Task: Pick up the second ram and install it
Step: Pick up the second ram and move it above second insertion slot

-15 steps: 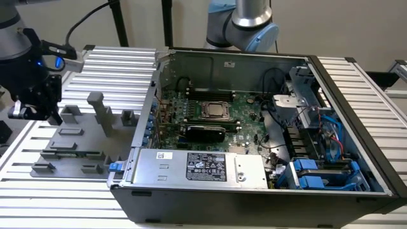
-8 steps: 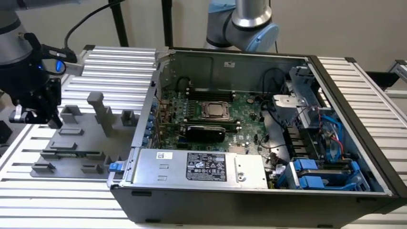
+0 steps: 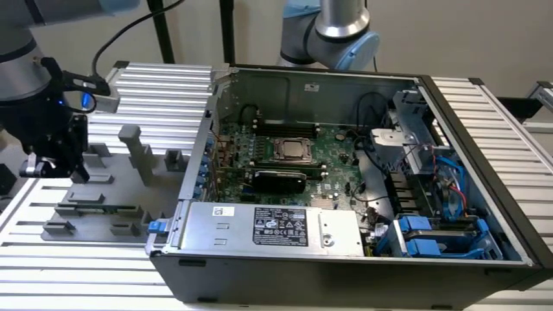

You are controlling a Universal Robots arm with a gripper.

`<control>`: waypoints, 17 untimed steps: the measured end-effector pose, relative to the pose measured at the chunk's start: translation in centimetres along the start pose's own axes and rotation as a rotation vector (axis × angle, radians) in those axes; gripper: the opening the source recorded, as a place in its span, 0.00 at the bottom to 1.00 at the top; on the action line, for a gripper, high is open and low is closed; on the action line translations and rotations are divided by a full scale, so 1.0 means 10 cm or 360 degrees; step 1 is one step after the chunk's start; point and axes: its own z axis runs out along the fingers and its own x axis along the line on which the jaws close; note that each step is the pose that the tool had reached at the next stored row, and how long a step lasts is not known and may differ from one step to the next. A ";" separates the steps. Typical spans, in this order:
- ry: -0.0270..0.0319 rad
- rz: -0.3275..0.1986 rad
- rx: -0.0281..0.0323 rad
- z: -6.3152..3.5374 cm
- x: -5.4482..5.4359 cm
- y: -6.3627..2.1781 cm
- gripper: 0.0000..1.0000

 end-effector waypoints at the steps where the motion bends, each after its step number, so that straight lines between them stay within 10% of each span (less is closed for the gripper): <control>1: -0.00001 -0.0002 0.00001 0.018 0.00 -0.010 0.00; 2: -0.00001 -0.0003 0.00003 0.037 0.00 -0.015 1.00; 17: 0.00000 -0.0009 0.00003 0.309 0.00 -0.040 1.00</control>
